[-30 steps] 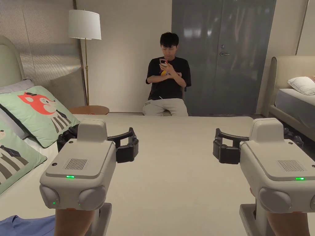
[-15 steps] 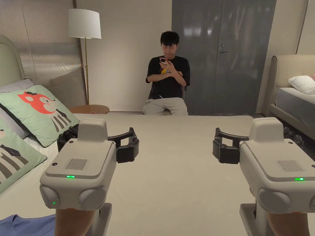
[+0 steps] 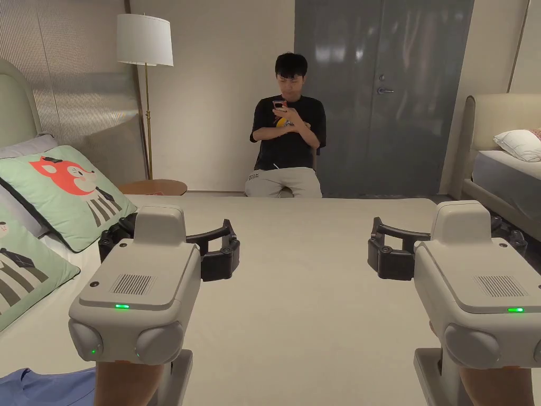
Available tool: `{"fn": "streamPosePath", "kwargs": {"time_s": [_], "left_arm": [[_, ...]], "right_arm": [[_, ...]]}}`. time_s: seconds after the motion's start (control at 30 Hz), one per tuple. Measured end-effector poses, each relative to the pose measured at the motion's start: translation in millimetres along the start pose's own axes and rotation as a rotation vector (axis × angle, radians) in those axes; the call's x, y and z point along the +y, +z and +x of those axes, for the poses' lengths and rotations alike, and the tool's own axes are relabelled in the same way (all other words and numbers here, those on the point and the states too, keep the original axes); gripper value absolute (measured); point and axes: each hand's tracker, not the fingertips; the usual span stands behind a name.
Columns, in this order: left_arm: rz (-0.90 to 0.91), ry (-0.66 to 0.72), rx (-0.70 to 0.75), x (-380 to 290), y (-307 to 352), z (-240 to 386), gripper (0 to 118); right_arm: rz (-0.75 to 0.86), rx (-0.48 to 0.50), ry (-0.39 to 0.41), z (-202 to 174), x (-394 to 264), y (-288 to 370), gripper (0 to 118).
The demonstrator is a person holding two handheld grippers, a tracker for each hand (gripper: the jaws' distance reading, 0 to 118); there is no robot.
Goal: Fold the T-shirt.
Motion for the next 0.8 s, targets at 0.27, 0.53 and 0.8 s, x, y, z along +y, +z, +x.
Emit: {"fn": "streamPosePath", "kwargs": {"time_s": [0.27, 0.53, 0.8], "left_arm": [[-0.007, 0.005, 0.003, -1, 1, 0, 110], [-0.002, -0.003, -0.003, 2, 3, 1, 106], [-0.011, 0.007, -0.007, 0, 6, 2, 0]], "right_arm": [[0.003, 0.050, -0.022, 3, 2, 2, 118], [-0.003, 0.023, -0.022, 3, 3, 3, 118], [-0.018, 0.005, -0.031, 6, 2, 11, 0]]}}
